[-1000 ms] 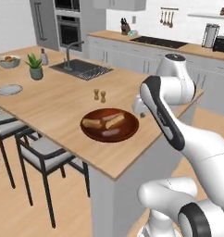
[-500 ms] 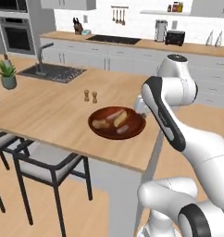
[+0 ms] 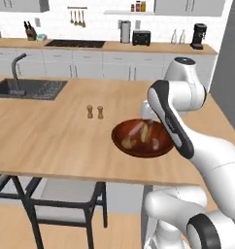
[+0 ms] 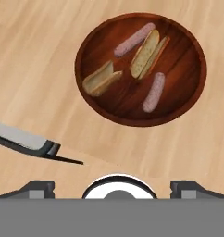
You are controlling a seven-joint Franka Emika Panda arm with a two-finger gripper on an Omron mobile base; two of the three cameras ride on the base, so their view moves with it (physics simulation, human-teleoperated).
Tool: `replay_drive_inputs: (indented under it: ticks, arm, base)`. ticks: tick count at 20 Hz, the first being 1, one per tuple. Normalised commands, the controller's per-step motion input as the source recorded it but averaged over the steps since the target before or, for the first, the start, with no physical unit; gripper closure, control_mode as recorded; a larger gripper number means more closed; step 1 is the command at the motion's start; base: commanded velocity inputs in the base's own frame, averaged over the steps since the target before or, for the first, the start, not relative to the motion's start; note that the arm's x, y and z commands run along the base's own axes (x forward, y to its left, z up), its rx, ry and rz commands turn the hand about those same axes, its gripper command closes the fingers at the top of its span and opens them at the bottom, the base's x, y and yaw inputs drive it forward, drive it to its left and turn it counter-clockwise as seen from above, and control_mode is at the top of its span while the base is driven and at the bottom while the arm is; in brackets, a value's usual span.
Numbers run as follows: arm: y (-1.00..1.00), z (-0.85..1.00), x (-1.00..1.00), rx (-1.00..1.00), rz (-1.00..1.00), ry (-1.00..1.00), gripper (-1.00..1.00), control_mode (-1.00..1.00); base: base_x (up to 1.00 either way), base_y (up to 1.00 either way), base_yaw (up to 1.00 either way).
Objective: Place one bun and one sausage from the bowl on each plate.
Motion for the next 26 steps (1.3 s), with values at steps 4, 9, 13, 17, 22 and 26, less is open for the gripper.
replay_drive_inputs:
  ticks: [4, 9, 13, 17, 22, 26]
  arm:
    - [0.0, 0.0, 0.0, 0.0, 0.0, 0.0, -1.0, 1.0]
    - [0.02, 0.0, 0.02, 0.0, -0.01, -0.02, -1.0, -1.0]
    - [0.0, -0.14, 0.04, 0.03, -0.04, 0.0, -1.0, -1.0]
    - [0.2, -0.51, 0.97, 0.14, -0.12, 0.13, -1.0, -1.0]
    - [-0.03, -0.64, 1.0, 0.2, -0.07, 0.54, -1.0, -1.0]
    - [-0.04, -0.45, 1.0, 0.06, -0.12, 0.63, -1.0, -1.0]
  base:
    - [0.31, 0.74, -0.68]
    - [0.2, 0.51, -0.47]
    - [0.0, 0.0, 0.0]
    - [0.0, 0.0, 0.0]
    - [0.0, 0.0, 0.0]
    - [0.0, 0.0, 0.0]
